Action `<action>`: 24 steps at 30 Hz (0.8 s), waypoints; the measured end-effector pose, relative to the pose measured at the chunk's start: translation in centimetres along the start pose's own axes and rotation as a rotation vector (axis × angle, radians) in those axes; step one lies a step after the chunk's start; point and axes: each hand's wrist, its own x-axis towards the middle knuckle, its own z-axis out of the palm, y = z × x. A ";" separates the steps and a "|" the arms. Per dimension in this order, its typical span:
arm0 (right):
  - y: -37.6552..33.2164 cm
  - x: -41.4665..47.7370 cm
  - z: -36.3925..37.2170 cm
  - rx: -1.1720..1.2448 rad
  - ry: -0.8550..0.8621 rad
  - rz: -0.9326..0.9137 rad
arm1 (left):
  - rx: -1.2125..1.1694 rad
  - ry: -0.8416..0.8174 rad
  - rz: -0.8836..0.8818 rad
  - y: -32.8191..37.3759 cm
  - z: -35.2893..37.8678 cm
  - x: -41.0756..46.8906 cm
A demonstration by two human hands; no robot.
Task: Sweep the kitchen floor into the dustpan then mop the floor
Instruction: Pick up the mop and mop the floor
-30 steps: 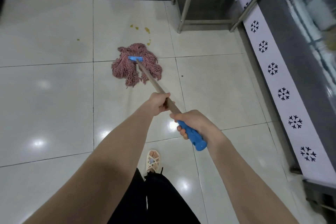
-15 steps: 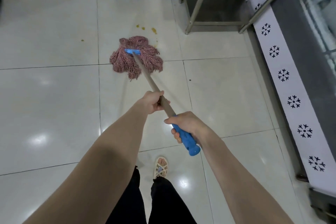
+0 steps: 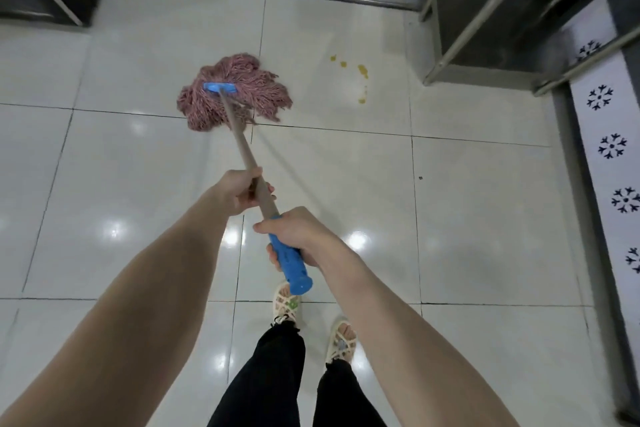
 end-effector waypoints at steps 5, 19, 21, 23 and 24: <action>-2.5 2.5 3.7 -0.053 -0.088 0.034 | -0.029 0.118 -0.014 1.6 -6.0 1.0; 0.3 -2.5 -4.9 0.084 0.100 -0.067 | 0.145 0.026 -0.003 -0.1 4.1 0.9; 1.4 -3.7 -6.4 0.105 0.142 -0.067 | 0.180 -0.002 -0.005 -0.8 6.4 0.4; 2.9 -5.3 -8.5 0.134 0.187 -0.064 | 0.218 -0.048 -0.008 -2.0 9.6 -0.5; 3.7 -6.0 -9.5 0.150 0.209 -0.062 | 0.241 -0.064 -0.007 -2.6 11.1 -0.9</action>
